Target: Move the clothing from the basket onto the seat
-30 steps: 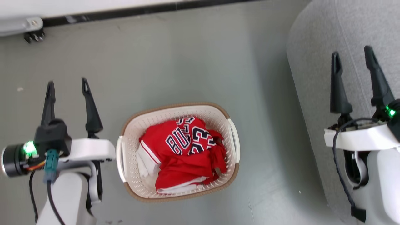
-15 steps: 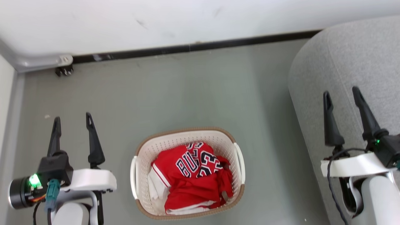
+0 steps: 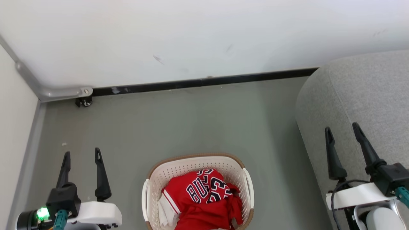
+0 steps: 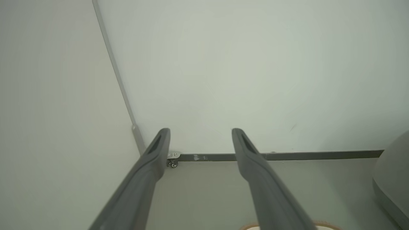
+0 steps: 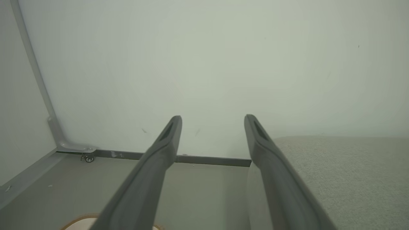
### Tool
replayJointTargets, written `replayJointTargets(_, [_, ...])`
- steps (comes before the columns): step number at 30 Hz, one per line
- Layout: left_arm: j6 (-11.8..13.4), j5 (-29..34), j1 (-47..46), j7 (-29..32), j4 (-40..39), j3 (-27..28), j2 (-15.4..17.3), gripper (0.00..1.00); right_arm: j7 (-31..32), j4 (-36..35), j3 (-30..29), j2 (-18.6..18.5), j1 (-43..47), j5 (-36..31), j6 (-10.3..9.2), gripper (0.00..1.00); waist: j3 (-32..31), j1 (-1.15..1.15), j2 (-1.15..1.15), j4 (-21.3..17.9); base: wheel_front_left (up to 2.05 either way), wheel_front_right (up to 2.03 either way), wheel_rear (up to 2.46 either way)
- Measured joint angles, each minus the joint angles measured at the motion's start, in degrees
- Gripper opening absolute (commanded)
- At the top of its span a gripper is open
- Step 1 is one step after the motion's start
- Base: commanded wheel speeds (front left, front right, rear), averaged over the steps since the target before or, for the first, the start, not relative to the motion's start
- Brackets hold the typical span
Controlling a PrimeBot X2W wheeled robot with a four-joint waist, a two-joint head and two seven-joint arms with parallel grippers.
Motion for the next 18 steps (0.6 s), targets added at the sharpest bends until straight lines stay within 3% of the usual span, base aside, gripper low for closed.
replayJointTargets(18, [-2.2,-1.0,5.8,0.1,0.2,-1.8,0.4,1.0,2.7,-0.3,0.2,0.8,5.9,-0.1,0.0,1.0,-6.5,0.0,0.0,1.4,0.0,0.0,0.0])
